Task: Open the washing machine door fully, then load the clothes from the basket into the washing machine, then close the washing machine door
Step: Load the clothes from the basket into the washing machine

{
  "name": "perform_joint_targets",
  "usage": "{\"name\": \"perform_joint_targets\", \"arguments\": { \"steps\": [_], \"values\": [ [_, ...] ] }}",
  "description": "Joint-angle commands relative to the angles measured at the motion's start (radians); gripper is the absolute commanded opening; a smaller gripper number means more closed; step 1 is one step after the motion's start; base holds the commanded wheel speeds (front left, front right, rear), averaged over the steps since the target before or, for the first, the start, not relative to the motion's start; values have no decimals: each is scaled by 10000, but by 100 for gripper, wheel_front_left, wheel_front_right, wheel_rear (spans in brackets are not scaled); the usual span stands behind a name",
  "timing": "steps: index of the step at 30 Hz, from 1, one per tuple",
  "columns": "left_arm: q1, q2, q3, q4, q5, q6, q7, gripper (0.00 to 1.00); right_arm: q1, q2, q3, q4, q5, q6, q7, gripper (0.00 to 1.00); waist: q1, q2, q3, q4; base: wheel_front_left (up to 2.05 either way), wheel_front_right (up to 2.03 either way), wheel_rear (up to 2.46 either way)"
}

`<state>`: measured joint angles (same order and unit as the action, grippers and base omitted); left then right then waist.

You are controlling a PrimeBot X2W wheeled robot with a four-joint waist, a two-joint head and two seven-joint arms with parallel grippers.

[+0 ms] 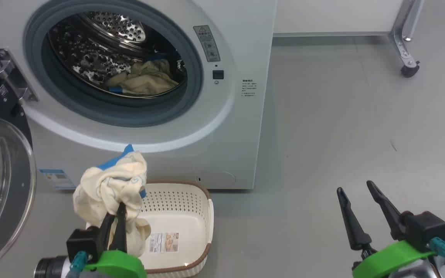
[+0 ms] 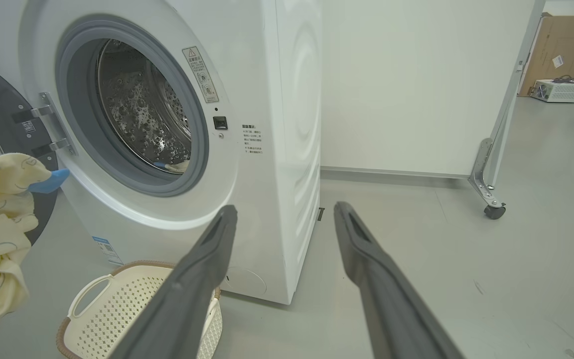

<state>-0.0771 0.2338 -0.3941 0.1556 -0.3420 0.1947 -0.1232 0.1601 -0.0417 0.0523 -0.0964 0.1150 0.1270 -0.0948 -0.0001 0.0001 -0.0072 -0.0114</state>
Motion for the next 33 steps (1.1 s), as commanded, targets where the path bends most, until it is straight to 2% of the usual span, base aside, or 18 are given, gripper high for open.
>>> {"name": "perform_joint_targets", "arguments": {
  "steps": [1,20,33],
  "values": [
    [-378,218,356,-434,71,77,-37,0,-227,-85,201,-379,97,37,30,100,1,-1,13,8,0,0,0],
    [-474,297,323,-547,23,234,-43,0,-297,-85,242,-320,155,37,-26,100,1,-1,207,-6,0,0,0],
    [-1060,370,427,-363,12,337,-44,0,-585,-85,323,-284,252,37,-143,100,1,-1,894,-364,0,0,0]
  ]
}}
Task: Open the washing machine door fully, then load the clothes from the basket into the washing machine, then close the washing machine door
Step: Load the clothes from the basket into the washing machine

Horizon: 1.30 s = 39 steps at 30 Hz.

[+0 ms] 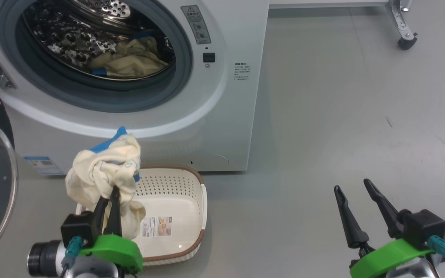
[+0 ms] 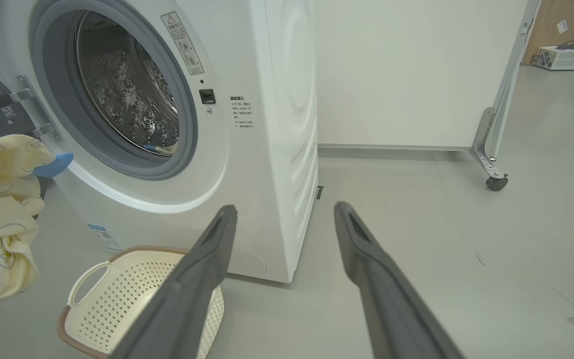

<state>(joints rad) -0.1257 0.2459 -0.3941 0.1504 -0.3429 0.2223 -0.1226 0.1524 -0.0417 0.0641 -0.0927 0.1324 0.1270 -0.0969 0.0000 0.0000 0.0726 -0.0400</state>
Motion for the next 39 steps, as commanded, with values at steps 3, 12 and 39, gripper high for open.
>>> {"name": "perform_joint_targets", "arguments": {
  "steps": [3,12,39],
  "values": [
    [-889,282,491,-139,-16,25,-32,0,-651,-85,239,-301,115,37,-165,100,0,0,398,-238,0,0,0],
    [-2383,526,839,930,-378,-273,563,0,-1254,-85,369,-90,278,37,-463,100,0,0,1523,-847,0,0,0],
    [-9226,2855,1848,3925,-1395,-1302,5084,0,-3373,-85,1276,1334,1509,37,-1629,100,0,0,4823,-2798,0,0,0]
  ]
}}
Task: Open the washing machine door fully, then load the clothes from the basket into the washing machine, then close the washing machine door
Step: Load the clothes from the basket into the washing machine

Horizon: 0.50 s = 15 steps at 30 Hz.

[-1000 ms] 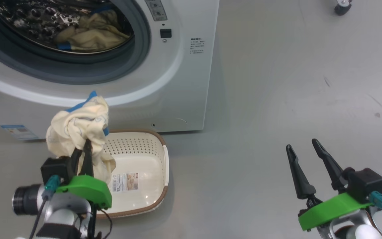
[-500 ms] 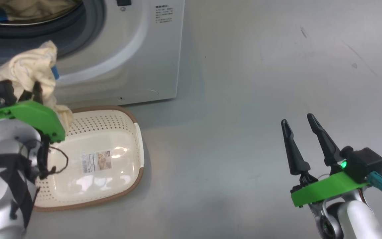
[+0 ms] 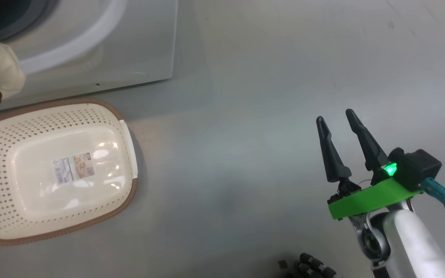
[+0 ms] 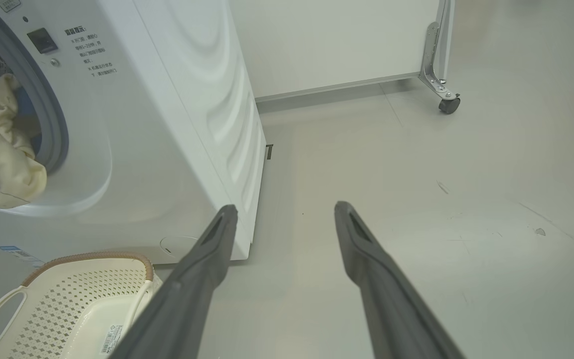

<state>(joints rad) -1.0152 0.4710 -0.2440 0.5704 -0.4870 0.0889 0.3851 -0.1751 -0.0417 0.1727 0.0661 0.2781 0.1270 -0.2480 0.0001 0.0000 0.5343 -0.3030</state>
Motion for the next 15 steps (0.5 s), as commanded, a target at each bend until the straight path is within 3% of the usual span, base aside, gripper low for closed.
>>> {"name": "perform_joint_targets", "arguments": {
  "steps": [1,8,15],
  "values": [
    [-516,673,346,-232,25,16,210,0,-166,-85,243,-216,100,37,-124,100,-1,0,301,-222,0,0,0],
    [-1717,1289,317,-130,255,105,950,0,-567,-85,541,-284,437,37,-134,100,-1,0,967,-624,0,0,0],
    [-2595,1719,281,-263,777,246,116,0,-817,-85,753,-315,657,37,-136,100,-1,0,1478,-957,0,0,0]
  ]
}}
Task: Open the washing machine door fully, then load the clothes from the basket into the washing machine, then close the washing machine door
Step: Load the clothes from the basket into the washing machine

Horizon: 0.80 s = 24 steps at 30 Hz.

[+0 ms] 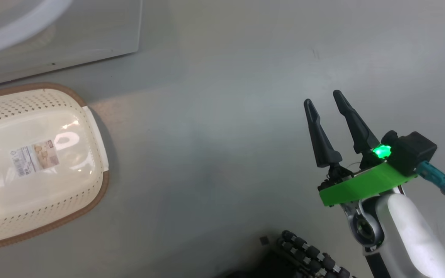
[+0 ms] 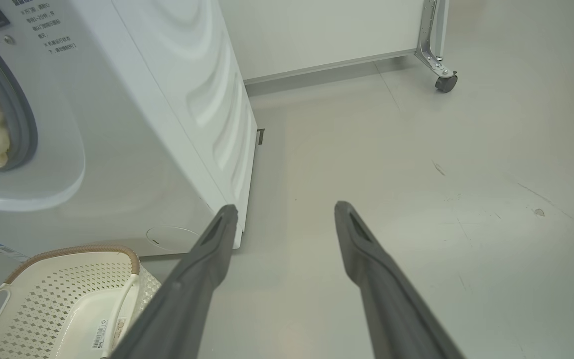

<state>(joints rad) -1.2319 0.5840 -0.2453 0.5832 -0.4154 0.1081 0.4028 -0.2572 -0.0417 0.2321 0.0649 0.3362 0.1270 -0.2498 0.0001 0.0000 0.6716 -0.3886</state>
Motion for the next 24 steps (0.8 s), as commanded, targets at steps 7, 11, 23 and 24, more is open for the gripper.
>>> {"name": "perform_joint_targets", "arguments": {
  "steps": [7,11,23,24],
  "values": [
    [-1070,605,441,-83,236,-46,-1982,0,-120,-85,274,-299,214,37,-119,100,-1,0,321,-277,0,0,0],
    [-1510,632,406,245,480,-138,-3274,0,-152,-85,312,-304,271,37,-119,100,-1,0,394,-342,0,0,0],
    [-2102,578,164,1727,692,-243,-4181,31,-163,-85,360,-271,358,37,-120,100,-1,0,554,-410,0,0,0],
    [-2143,551,156,1845,661,-252,-4118,65,-176,-85,368,-270,365,37,-120,100,-1,0,567,-410,0,0,0]
  ]
}}
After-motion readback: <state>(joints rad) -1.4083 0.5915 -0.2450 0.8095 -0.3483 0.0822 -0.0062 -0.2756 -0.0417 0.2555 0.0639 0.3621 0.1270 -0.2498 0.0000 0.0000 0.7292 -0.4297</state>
